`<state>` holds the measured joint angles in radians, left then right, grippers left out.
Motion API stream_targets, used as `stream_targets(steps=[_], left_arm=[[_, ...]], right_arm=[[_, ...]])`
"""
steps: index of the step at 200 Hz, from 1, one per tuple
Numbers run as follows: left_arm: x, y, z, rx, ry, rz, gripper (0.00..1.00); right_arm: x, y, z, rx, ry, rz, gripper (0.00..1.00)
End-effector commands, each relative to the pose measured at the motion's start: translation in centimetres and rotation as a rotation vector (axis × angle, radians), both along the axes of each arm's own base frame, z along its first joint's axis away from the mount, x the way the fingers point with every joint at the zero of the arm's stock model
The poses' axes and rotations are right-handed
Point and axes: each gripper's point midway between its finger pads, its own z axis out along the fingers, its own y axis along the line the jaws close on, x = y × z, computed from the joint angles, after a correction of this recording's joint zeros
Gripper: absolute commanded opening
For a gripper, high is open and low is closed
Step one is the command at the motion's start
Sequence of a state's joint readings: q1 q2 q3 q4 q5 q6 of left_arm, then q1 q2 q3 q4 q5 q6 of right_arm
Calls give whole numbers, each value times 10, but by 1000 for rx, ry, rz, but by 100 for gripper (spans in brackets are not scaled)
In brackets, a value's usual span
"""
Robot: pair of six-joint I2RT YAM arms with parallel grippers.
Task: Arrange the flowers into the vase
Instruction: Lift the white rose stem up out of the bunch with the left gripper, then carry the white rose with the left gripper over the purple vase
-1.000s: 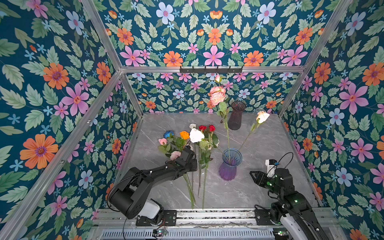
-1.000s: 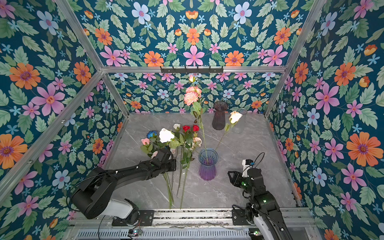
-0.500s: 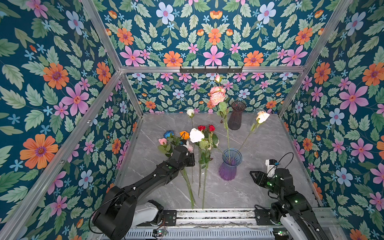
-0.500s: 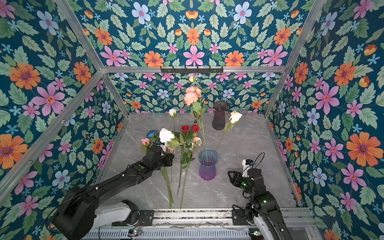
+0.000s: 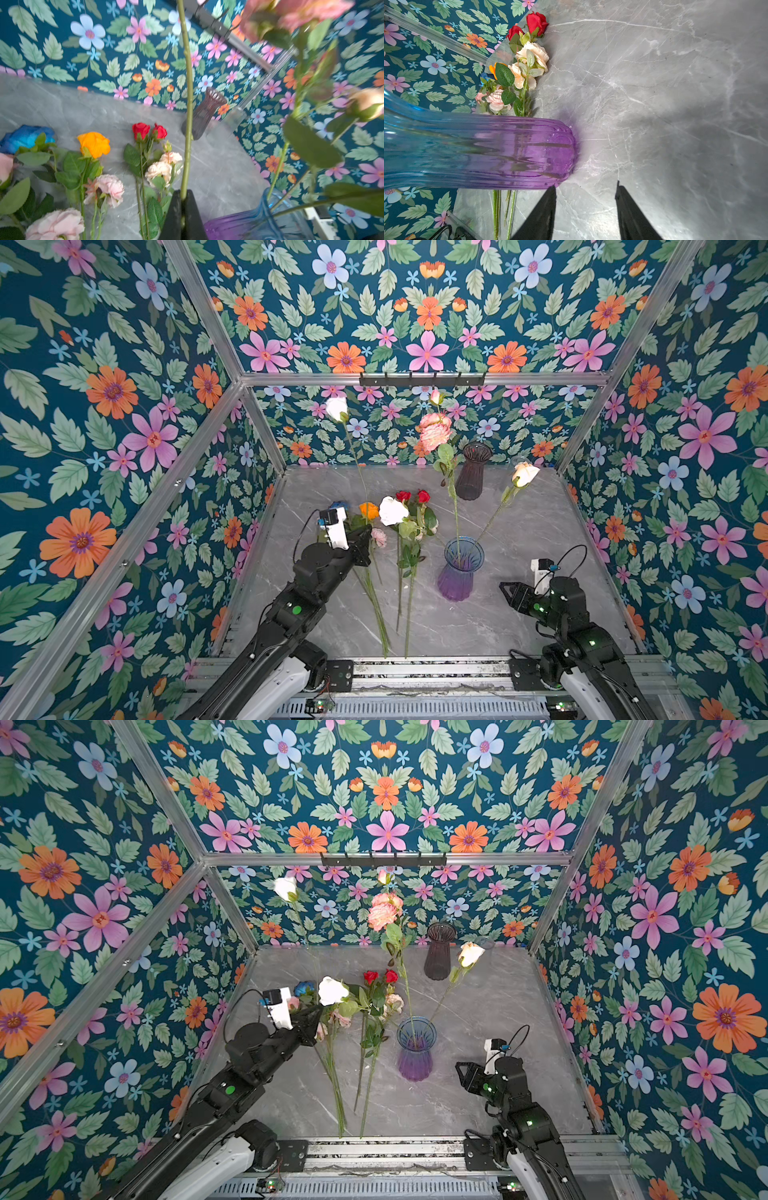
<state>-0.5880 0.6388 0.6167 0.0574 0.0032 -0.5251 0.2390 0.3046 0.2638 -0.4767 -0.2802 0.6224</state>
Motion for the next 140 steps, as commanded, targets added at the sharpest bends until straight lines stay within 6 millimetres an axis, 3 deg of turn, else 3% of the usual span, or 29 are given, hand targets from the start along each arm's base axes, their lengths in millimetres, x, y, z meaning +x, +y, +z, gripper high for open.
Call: stream_targets(steps=[1,58,113,140], left_arm=[[-14,5,44,-73,-114,-22,0],[-59,6,125,-216,-374,-160,0],[-115,-37,191,-401,-593,-621,0],[-140,-42,218,-569,-669,-840,0]], right_arm=[[0,-2,-1,-9,0,-7,48],[0,-2,-1,-9,2,-7,48],[0,-1,-1,-9,-1,-5,48],[0,-2,-1,-10,-1,-7,48]])
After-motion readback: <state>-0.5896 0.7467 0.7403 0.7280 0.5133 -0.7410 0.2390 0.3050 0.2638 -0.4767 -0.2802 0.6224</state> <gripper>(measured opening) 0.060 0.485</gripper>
